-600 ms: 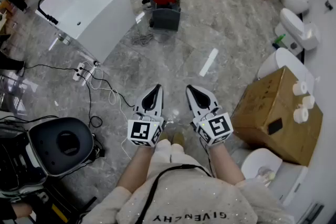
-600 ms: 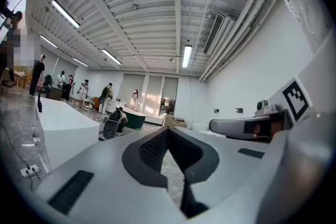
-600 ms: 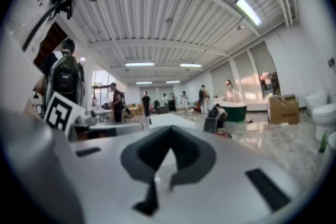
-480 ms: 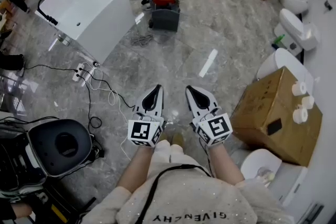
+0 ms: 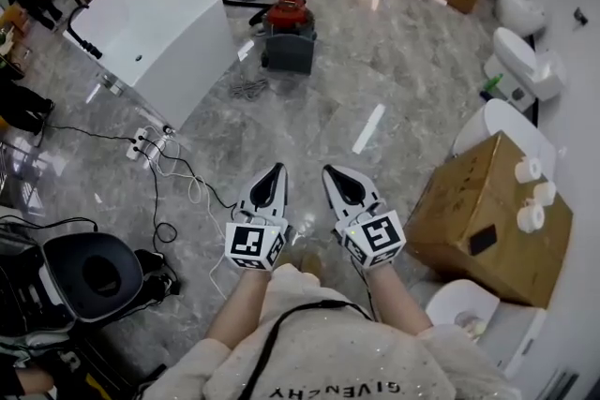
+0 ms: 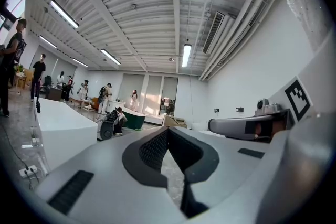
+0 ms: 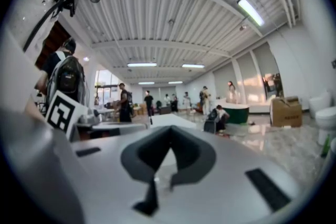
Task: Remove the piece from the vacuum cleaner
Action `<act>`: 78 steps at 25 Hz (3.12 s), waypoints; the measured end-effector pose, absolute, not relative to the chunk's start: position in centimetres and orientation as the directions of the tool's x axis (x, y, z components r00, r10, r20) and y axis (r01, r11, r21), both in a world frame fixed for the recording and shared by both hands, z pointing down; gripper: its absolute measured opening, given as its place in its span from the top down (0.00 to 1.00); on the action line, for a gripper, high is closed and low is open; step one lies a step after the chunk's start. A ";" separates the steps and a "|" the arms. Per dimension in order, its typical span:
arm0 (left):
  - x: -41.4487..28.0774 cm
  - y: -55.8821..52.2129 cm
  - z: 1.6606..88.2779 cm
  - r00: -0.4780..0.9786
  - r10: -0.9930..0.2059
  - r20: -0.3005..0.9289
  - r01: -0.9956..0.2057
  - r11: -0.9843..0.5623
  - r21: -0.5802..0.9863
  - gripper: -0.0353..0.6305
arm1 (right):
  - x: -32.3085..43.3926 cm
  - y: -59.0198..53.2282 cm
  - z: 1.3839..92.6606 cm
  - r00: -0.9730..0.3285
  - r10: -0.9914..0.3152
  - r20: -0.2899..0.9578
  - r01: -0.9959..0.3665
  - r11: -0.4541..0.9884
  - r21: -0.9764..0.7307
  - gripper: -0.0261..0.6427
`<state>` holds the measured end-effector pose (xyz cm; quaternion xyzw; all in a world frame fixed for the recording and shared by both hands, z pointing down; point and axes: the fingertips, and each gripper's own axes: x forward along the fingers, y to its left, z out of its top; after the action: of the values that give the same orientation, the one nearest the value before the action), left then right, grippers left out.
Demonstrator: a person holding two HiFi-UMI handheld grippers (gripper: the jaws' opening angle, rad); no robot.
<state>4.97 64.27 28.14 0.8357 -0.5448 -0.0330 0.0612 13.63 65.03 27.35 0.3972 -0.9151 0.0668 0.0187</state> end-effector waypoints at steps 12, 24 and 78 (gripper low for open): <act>5.5 62.4 29.3 0.390 -0.921 0.026 -0.913 -0.383 0.139 0.92 | 14.6 64.0 28.5 -0.713 -0.693 0.103 -0.701 0.702 -0.125 0.94; 5.7 51.9 30.8 0.402 -0.915 0.033 -0.906 -0.393 0.156 0.92 | 16.8 54.2 29.9 -0.696 -0.707 0.125 -0.718 0.682 -0.138 0.94; -5.1 14.3 34.9 0.375 -0.918 0.127 -0.923 -0.358 0.138 0.92 | 6.0 14.3 35.1 -0.767 -0.602 0.223 -0.640 0.747 -0.183 0.94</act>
<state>-5.09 14.30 34.87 0.8239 -0.5589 0.0138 0.0932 5.97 14.32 35.12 0.3332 -0.9315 0.1251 0.0749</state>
